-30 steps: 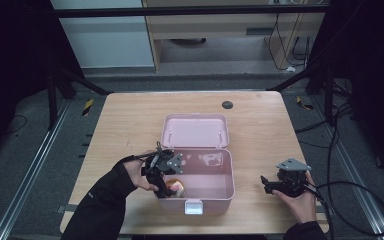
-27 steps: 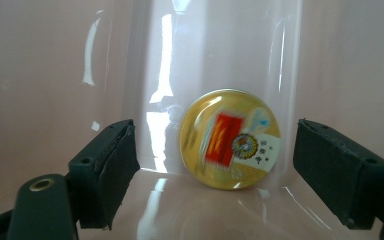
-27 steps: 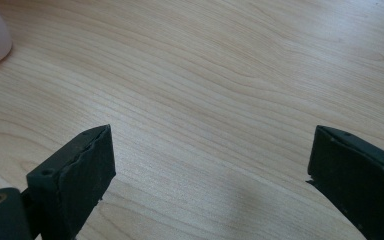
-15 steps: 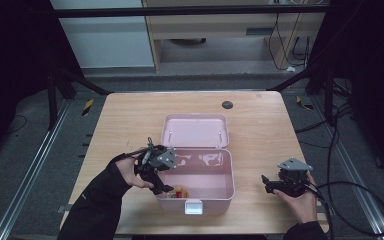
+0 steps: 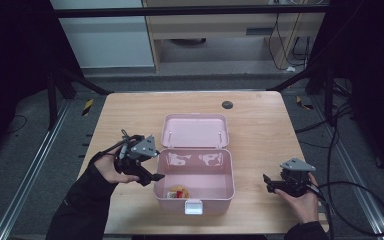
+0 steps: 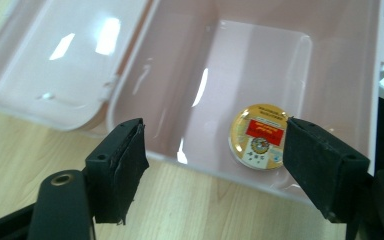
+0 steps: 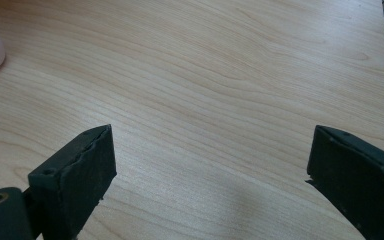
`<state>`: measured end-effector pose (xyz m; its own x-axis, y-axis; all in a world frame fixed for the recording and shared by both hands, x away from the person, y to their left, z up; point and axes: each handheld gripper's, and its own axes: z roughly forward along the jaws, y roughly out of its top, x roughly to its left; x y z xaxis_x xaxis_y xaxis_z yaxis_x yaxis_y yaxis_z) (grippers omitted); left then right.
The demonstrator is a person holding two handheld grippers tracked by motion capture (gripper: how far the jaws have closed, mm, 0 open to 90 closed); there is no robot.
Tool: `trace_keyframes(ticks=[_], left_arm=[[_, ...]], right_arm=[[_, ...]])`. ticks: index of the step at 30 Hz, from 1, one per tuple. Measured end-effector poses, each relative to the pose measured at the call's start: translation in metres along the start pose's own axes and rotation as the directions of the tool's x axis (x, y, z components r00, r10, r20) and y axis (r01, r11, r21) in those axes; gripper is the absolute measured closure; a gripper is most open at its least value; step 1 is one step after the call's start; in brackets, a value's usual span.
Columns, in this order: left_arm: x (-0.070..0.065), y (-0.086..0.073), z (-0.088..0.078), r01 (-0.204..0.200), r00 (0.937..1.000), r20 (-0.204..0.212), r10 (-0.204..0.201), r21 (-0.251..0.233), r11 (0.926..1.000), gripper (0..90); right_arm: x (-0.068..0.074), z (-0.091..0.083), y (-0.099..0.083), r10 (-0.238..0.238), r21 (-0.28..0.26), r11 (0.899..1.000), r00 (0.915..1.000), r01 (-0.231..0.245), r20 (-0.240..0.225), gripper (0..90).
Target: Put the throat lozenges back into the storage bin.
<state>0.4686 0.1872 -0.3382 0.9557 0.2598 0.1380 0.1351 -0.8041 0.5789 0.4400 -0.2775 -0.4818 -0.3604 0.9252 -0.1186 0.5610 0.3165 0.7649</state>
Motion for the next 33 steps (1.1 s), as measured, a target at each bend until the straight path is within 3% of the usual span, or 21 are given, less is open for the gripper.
trace_keyframes(ticks=[4, 5, 11, 17, 18, 19, 20, 22, 24, 25, 26, 27, 28, 29, 30, 31, 32, 33], left_arm=[[0.004, -0.012, -0.009, 0.047, 0.9978, -0.045, -0.049, -0.032, 0.9984, 24.5], [0.006, -0.018, -0.012, 0.074, 0.9949, -0.066, -0.077, -0.045, 0.9963, 24.6], [0.009, -0.04, -0.011, 0.136, 0.9856, -0.091, -0.142, -0.069, 0.9883, 24.7], [0.011, -0.071, -0.004, 0.237, 0.9608, -0.124, -0.248, -0.099, 0.9665, 24.5], [0.011, -0.075, -0.004, 0.243, 0.9592, -0.123, -0.254, -0.103, 0.9647, 24.5], [0.011, -0.08, -0.002, 0.257, 0.9549, -0.125, -0.269, -0.108, 0.9604, 24.4], [0.011, -0.089, 0.0, 0.282, 0.9452, -0.138, -0.296, -0.112, 0.9529, 24.4], [0.01, -0.093, 0.0, 0.291, 0.9415, -0.141, -0.306, -0.118, 0.9494, 24.5], [0.01, -0.101, 0.003, 0.321, 0.928, -0.155, -0.339, -0.132, 0.938, 24.6], [0.01, -0.108, 0.005, 0.348, 0.9162, -0.161, -0.367, -0.137, 0.9276, 24.6], [0.01, -0.108, 0.005, 0.348, 0.9162, -0.161, -0.367, -0.137, 0.9276, 24.5], [0.01, -0.112, 0.007, 0.359, 0.9103, -0.164, -0.38, -0.142, 0.9224, 24.5], [0.01, -0.115, 0.008, 0.372, 0.9034, -0.169, -0.394, -0.148, 0.9163, 24.5], [0.01, -0.123, 0.011, 0.396, 0.8894, -0.176, -0.422, -0.164, 0.9035, 24.5], [0.01, -0.126, 0.013, 0.41, 0.88, -0.184, -0.438, -0.172, 0.8957, 24.6], [0.01, -0.126, 0.013, 0.41, 0.88, -0.184, -0.438, -0.172, 0.8957, 24.6], [0.01, -0.134, 0.017, 0.436, 0.8583, -0.206, -0.47, -0.19, 0.8796, 24.6], [0.01, -0.134, 0.017, 0.436, 0.8583, -0.206, -0.47, -0.19, 0.8796, 24.7]], right_arm=[[0.0, 0.0, 0.0, 0.005, 0.002, 1.0, 1.0, -0.005, 0.0, 5.7], [-0.001, 0.0, 0.0, 0.006, 0.0, 1.0, 1.0, -0.006, 0.0, 5.7], [-0.002, -0.001, -0.001, 0.021, -0.004, 1.0, 0.9998, -0.021, -0.001, 5.7], [-0.003, -0.001, -0.002, 0.03, -0.003, 1.0, 0.9996, -0.03, 0.002, 5.8], [-0.003, -0.001, -0.002, 0.03, -0.003, 1.0, 0.9996, -0.03, 0.002, 5.8], [-0.003, -0.001, -0.002, 0.031, -0.003, 0.999, 0.9995, -0.031, 0.002, 5.7], [-0.004, -0.001, -0.002, 0.039, -0.003, 0.999, 0.9992, -0.039, 0.003, 5.7], [-0.004, -0.001, -0.003, 0.042, -0.001, 0.999, 0.9991, -0.042, 0.006, 5.6], [-0.005, -0.001, -0.003, 0.039, -0.002, 0.999, 0.9992, -0.039, 0.008, 5.6], [-0.005, -0.001, -0.003, 0.039, -0.001, 0.999, 0.9992, -0.039, 0.008, 5.6], [-0.005, -0.001, -0.003, 0.039, -0.001, 0.999, 0.9992, -0.039, 0.008, 5.6], [-0.005, -0.001, -0.003, 0.041, 0.001, 0.999, 0.9991, -0.041, 0.009, 5.6], [-0.005, -0.001, -0.004, 0.038, 0.0, 0.999, 0.9992, -0.038, 0.009, 5.6], [-0.005, 0.0, -0.004, 0.041, 0.002, 0.999, 0.9991, -0.041, 0.01, 5.6], [-0.005, 0.0, -0.004, 0.047, 0.004, 0.999, 0.9988, -0.047, 0.011, 5.6], [-0.005, 0.0, -0.004, 0.047, 0.004, 0.999, 0.9988, -0.047, 0.011, 5.6], [-0.006, 0.0, -0.005, 0.045, 0.005, 0.999, 0.9989, -0.045, 0.012, 5.6], [-0.006, 0.0, -0.005, 0.045, 0.005, 0.999, 0.9989, -0.045, 0.012, 5.6]])
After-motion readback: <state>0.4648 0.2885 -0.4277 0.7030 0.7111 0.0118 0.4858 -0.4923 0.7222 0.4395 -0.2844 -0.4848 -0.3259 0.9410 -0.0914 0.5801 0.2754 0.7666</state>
